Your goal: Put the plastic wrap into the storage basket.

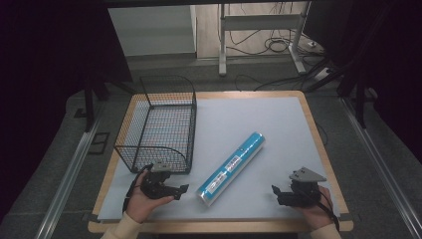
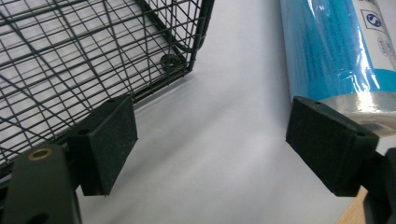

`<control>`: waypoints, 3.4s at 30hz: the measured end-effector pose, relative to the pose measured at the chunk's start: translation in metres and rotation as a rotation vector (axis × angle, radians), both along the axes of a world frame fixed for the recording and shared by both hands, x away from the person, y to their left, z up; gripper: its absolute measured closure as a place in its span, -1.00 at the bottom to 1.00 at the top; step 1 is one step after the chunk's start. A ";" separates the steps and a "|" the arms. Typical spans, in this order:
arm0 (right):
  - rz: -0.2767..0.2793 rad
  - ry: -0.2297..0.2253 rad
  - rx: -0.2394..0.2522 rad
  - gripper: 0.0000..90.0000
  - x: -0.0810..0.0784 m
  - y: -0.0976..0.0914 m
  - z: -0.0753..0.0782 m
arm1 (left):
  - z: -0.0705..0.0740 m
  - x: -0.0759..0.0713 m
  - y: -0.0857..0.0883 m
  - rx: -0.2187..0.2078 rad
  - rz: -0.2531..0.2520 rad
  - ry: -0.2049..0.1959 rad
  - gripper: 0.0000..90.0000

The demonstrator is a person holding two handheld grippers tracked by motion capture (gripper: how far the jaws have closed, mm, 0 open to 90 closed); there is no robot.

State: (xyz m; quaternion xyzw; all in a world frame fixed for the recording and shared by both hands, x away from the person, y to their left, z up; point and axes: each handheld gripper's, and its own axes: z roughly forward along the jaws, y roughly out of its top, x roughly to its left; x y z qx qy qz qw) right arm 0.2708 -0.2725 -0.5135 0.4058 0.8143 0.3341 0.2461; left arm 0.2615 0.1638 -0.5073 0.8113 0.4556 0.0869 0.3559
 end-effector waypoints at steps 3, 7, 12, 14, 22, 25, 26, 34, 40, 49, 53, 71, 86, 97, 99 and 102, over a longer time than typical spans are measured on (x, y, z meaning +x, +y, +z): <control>0.003 -0.001 -0.010 -0.79 0.000 0.000 -0.001 | 0.000 0.000 -0.001 0.000 -0.003 0.001 -0.65; -0.002 -0.001 -0.016 -0.78 0.000 -0.002 -0.001 | 0.002 0.000 -0.003 -0.004 -0.010 0.001 -0.65; -0.011 -0.002 -0.019 -0.78 -0.001 -0.002 -0.001 | 0.006 -0.001 -0.005 -0.006 -0.013 -0.011 -0.66; -0.011 -0.003 -0.016 -0.78 -0.001 -0.002 -0.001 | 0.009 -0.002 -0.005 -0.011 -0.011 -0.013 -0.66; -0.016 -0.005 -0.008 -0.77 0.000 -0.004 0.000 | 0.022 -0.004 -0.011 -0.013 -0.031 -0.030 -0.66; -0.022 -0.009 -0.009 -0.77 -0.001 -0.004 0.000 | 0.029 -0.008 -0.014 -0.004 -0.036 -0.043 -0.66; -0.030 -0.017 -0.010 -0.77 -0.001 -0.004 0.001 | 0.032 -0.010 -0.015 -0.005 -0.041 -0.052 -0.66; -0.029 -0.017 -0.001 -0.77 -0.003 -0.005 0.002 | 0.043 -0.013 -0.026 0.009 -0.072 -0.057 -0.66; -0.020 -0.025 0.003 -0.77 -0.003 -0.003 0.002 | 0.050 -0.009 -0.031 0.024 -0.076 -0.062 -0.64; -0.012 -0.034 0.013 -0.77 -0.005 -0.001 0.002 | 0.057 0.000 -0.044 0.027 -0.086 -0.036 -0.64; -0.009 -0.049 0.018 -0.76 -0.006 -0.001 0.003 | 0.057 0.003 -0.054 0.030 -0.099 -0.034 -0.64; -0.018 -0.059 0.018 -0.76 -0.006 -0.002 0.004 | 0.057 0.022 -0.089 0.052 -0.146 -0.034 -0.65; -0.034 -0.054 0.021 -0.75 -0.005 -0.004 0.004 | 0.062 0.042 -0.119 0.083 -0.180 -0.021 -0.66; -0.033 -0.057 0.021 -0.75 -0.004 -0.004 0.004 | 0.059 0.058 -0.144 0.138 -0.198 -0.002 -0.67; -0.034 -0.057 0.022 -0.75 -0.004 -0.004 0.004 | 0.059 0.060 -0.147 0.135 -0.198 0.009 -0.68; -0.033 -0.057 0.021 -0.75 -0.004 -0.004 0.004 | 0.059 0.063 -0.149 0.143 -0.194 0.019 -0.67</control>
